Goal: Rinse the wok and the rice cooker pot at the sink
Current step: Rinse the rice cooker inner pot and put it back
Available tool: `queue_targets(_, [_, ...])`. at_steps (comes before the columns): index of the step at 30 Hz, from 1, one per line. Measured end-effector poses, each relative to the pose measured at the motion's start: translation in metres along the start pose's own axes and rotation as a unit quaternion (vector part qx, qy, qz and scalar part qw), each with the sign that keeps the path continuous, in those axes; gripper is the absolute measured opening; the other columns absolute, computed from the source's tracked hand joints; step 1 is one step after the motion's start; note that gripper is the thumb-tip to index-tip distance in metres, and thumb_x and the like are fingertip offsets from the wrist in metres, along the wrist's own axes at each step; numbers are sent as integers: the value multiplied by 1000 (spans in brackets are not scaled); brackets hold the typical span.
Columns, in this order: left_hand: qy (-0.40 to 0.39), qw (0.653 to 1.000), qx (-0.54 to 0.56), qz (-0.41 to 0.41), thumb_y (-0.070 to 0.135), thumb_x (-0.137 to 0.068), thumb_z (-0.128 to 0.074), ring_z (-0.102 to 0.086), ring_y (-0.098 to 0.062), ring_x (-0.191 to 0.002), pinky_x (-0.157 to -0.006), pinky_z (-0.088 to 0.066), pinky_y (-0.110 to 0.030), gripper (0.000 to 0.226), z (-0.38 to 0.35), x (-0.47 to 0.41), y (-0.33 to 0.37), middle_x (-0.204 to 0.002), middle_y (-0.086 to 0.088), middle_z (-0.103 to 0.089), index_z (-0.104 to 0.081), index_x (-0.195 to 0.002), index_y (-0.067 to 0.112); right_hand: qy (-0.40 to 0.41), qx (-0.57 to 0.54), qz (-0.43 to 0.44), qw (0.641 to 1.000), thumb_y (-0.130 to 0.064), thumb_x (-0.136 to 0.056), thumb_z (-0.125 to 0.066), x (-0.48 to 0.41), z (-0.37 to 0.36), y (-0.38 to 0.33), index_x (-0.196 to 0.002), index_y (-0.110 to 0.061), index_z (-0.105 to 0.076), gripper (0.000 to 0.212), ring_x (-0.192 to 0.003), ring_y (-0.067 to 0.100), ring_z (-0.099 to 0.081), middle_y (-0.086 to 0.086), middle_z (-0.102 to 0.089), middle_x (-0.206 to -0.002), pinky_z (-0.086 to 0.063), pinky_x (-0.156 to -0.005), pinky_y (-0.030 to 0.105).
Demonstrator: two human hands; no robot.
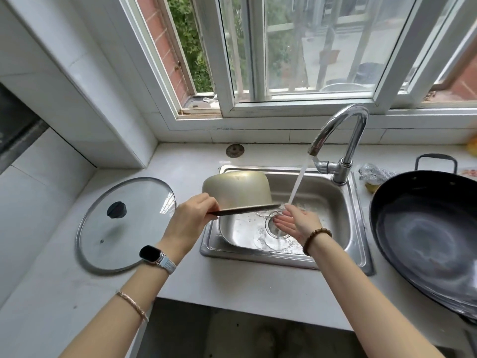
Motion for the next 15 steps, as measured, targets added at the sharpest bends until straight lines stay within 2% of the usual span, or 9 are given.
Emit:
queue_targets(6, [-26,999,15,-16,2,-74,-79,-55,-16,-68,-59,-49,-31,20,-18,1,7,-75,3,-58,-61,-77,11,25,-3,-32,999,-14,-87,-68,1,11,5,-95,9,-55,28,-59,24,-71,24,-68,-87,-56,-47,26])
queue_targets(9, [-36,999,27,-12,2,-75,-79,-57,-16,-69,-61,-51,-32,20,-27,-1,7,-77,4,-59,-62,-79,11,31,44,-12,998,-7,-88,-64,0,18,7,-93,7,-56,17,-68,26,-69,23,-66,-88,-59,-53,26])
queue_targets(13, [-34,999,36,-6,2,-74,-79,-56,-12,-68,-61,-48,-25,19,-34,-6,7,-78,5,-60,-63,-80,11,50,95,60,992,0,-92,-53,-5,27,6,-105,5,-59,15,-79,27,-64,17,-63,-82,-57,-64,20])
queue_targets(15, [-34,999,38,-6,2,-75,-78,-55,-12,-68,-61,-47,-24,19,-35,-8,7,-78,5,-59,-63,-80,11,53,109,75,990,4,-92,-52,-6,31,7,-97,2,-63,13,-75,24,-64,15,-63,-80,-57,-62,17])
Point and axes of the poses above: each hand's wrist, its own x-axis away from the middle knuckle, its own z-axis out of the back of the hand, y = z × x, the point moved 3 cm from there along -x, towards the middle knuckle
